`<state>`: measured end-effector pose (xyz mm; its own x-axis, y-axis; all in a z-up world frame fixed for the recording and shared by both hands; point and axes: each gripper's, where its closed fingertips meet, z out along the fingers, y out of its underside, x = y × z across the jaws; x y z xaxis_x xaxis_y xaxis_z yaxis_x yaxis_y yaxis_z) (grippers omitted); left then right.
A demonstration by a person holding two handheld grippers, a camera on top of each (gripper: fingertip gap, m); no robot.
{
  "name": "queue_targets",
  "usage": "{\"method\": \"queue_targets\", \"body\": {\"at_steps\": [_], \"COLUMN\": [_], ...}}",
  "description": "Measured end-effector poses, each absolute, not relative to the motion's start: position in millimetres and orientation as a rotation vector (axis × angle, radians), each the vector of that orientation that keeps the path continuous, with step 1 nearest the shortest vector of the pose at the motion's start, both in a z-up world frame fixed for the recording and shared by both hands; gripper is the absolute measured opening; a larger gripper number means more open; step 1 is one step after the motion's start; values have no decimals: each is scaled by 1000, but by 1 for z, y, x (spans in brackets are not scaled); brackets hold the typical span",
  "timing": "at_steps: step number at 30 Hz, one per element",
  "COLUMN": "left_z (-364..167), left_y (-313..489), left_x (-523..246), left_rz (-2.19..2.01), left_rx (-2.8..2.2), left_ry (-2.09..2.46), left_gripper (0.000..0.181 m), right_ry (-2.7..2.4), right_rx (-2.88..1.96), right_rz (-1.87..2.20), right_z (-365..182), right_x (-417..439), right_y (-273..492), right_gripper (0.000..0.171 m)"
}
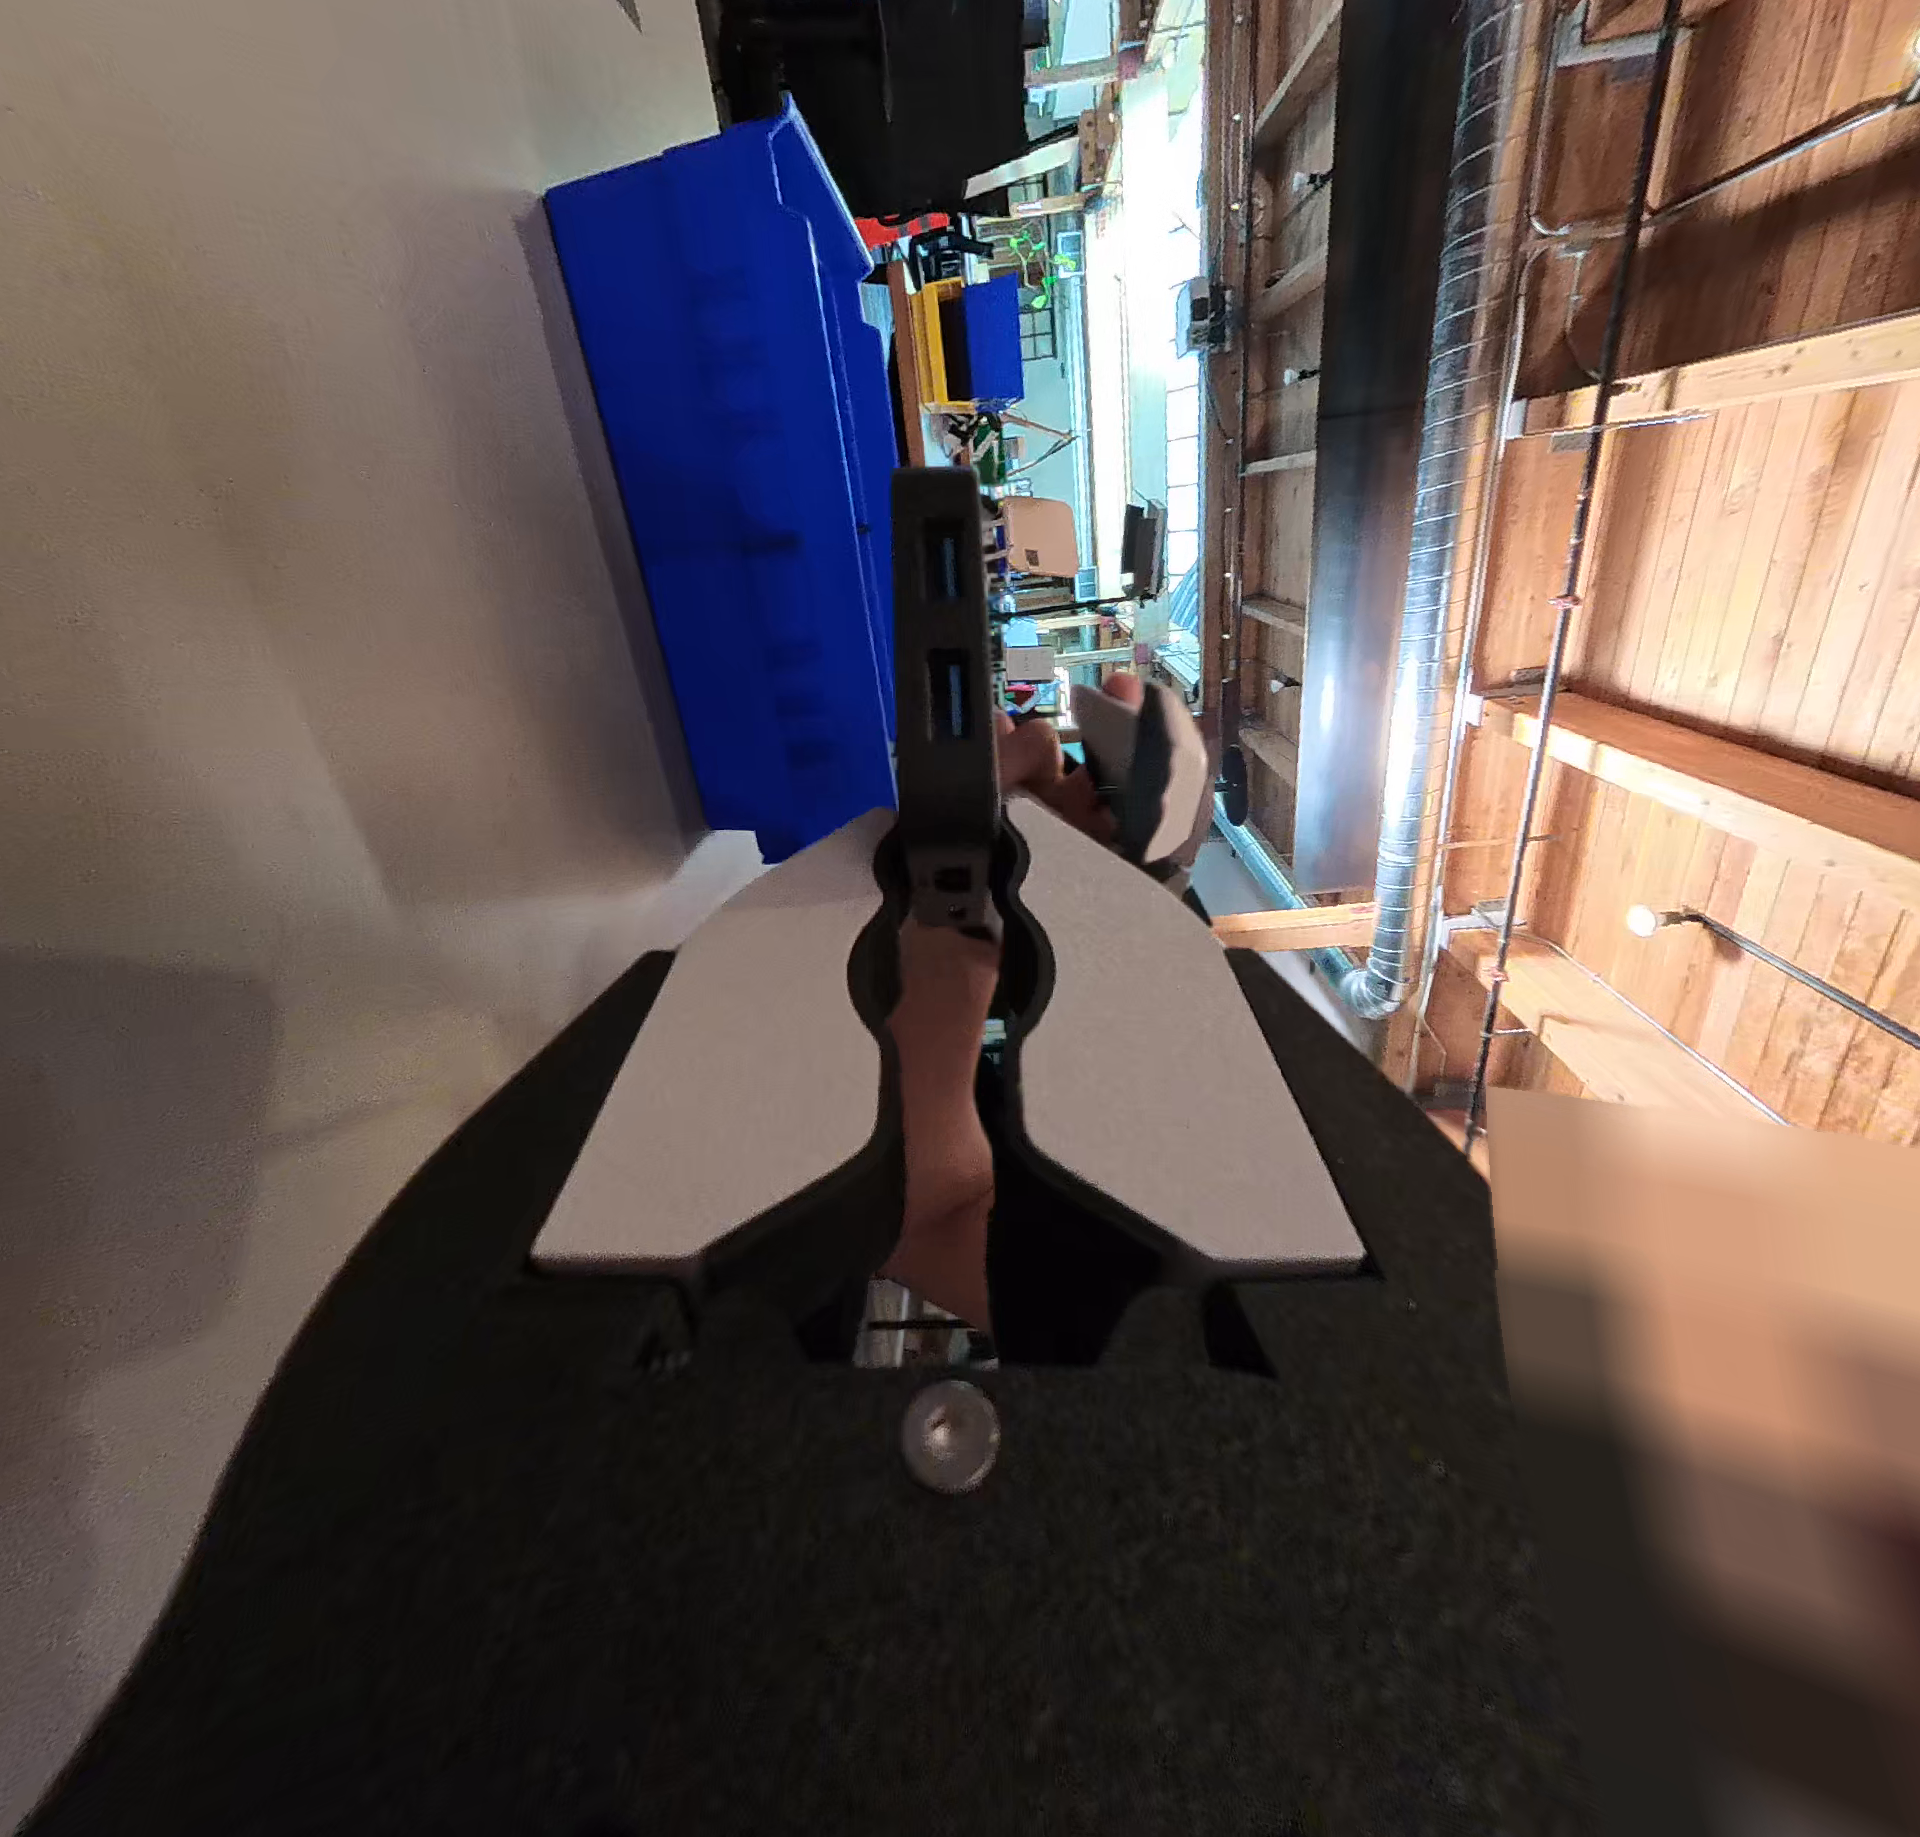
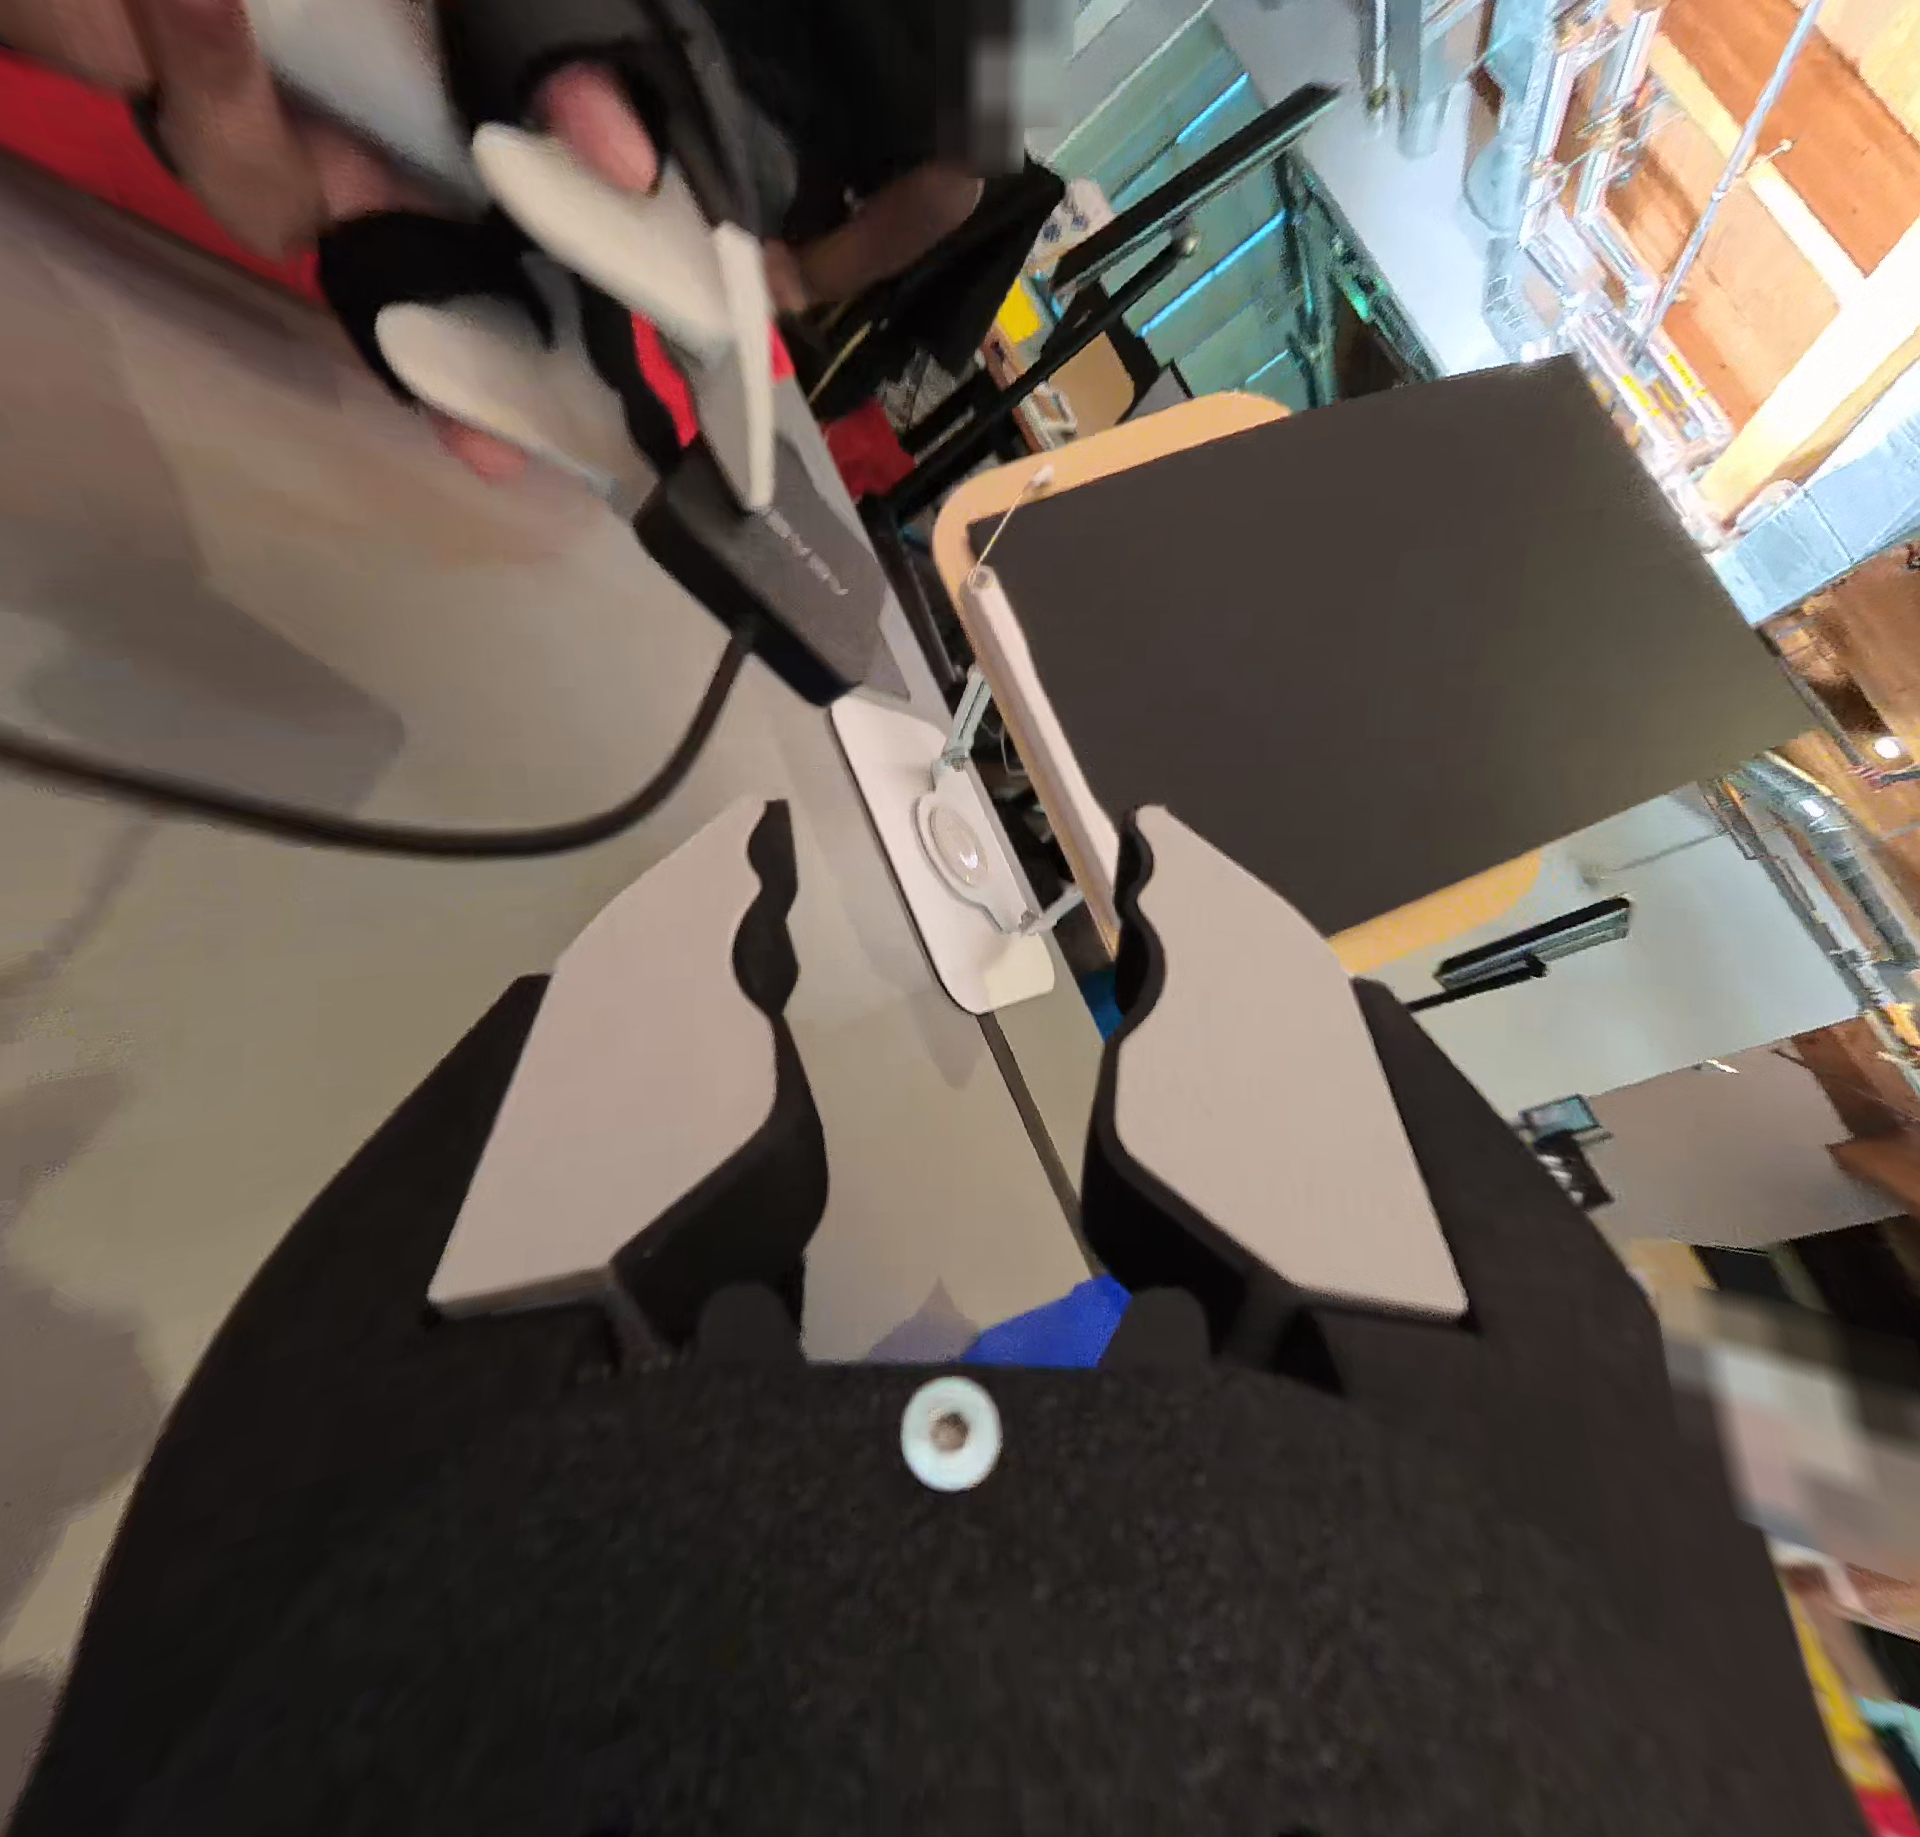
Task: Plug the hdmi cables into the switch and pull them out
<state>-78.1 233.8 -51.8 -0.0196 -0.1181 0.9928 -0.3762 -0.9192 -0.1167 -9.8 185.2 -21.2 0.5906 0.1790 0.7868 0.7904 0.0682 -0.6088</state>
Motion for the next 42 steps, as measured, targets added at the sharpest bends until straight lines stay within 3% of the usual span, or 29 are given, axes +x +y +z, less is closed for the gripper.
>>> {"method": "queue_targets", "body": {"at_steps": [6, 12, 14, 16, 19, 25, 30, 42], "left_z": [-40, -34, -36, -40, -42, -43, -52, -54], "left_y": [213, 166, 158, 156, 157, 180, 188, 168], "left_x": [-79, -73, -71, -70, -68, -79, -90, -105], "left_rz": [2053, 1962, 1931, 1913, 1925, 2054, 2001, 1976], "left_rx": [1954, 1805, 1795, 1794, 1813, 2016, 2255, 2162], "left_ry": [-532, -620, -624, -606, -623, -969, -1532, -2400], "left_gripper": [13, 13, 13, 13, 16, 25, 50, 48], "right_ry": [-1010, -1163, -1157, -1130, -1115, -945, -858, -928], "right_rx": [-1466, -1332, -1312, -1272, -1349, -1464, -1474, -1497], "right_rz": [-800, -783, -763, -795, -723, -353, -109, 95], "right_z": [-36, -50, -49, -43, -52, -55, -47, -59], "right_x": [-7, -49, -54, -53, -50, -48, -54, -82], "right_y": [191, 191, 188, 185, 187, 186, 184, 176], "right_gripper": [61, 56, 45, 19, 16, 15, 15, 15]}}
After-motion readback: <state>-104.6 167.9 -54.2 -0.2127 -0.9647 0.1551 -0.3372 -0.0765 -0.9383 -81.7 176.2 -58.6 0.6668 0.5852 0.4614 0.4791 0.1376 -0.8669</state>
